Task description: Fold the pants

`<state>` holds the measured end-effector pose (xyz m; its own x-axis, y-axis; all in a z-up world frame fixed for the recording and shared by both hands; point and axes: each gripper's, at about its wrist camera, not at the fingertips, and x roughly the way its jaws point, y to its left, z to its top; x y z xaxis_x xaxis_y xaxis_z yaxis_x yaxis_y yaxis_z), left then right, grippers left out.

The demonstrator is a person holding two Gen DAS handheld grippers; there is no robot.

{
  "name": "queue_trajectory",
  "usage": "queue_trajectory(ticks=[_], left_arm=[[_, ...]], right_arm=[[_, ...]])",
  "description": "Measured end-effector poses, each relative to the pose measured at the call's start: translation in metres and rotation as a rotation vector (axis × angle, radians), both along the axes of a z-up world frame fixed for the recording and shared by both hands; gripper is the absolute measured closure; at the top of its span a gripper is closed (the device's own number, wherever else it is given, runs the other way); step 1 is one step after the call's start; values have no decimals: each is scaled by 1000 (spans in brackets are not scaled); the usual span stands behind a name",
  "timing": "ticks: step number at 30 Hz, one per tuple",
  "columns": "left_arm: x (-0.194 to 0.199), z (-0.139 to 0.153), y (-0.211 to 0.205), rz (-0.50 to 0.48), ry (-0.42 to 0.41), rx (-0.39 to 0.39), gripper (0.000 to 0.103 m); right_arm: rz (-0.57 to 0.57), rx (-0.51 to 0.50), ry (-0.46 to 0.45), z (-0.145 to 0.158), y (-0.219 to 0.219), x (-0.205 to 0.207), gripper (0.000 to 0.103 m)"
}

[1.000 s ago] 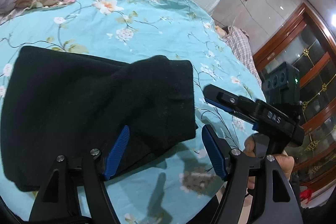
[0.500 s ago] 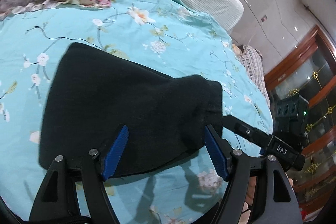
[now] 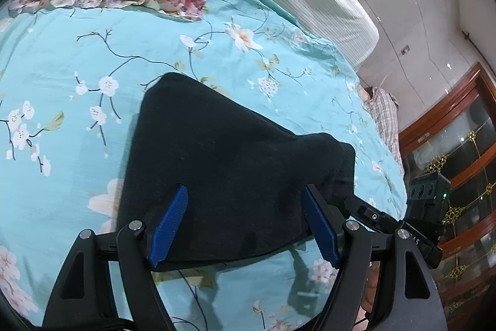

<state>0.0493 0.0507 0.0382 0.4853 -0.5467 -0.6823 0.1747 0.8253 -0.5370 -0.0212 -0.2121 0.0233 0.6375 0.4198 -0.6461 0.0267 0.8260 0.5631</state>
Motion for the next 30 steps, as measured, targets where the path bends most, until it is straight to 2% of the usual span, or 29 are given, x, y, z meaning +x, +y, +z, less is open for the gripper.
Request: queue_trajectory(ticks=[4,13,25,30], left_arm=[[1,2,3,12,-4,13,27],[7,0,9,38,-37,113,23],[27,-35,20,63,56,126,22],[31,-42,19,67,73,118,22]], right_arm=[[-5,7,11,-3,0,1,29],[-7,16,23,-7,0,4,29],[-3,49,57,-20,1,10,29],[-9,84,69,-25,-3,13,29]])
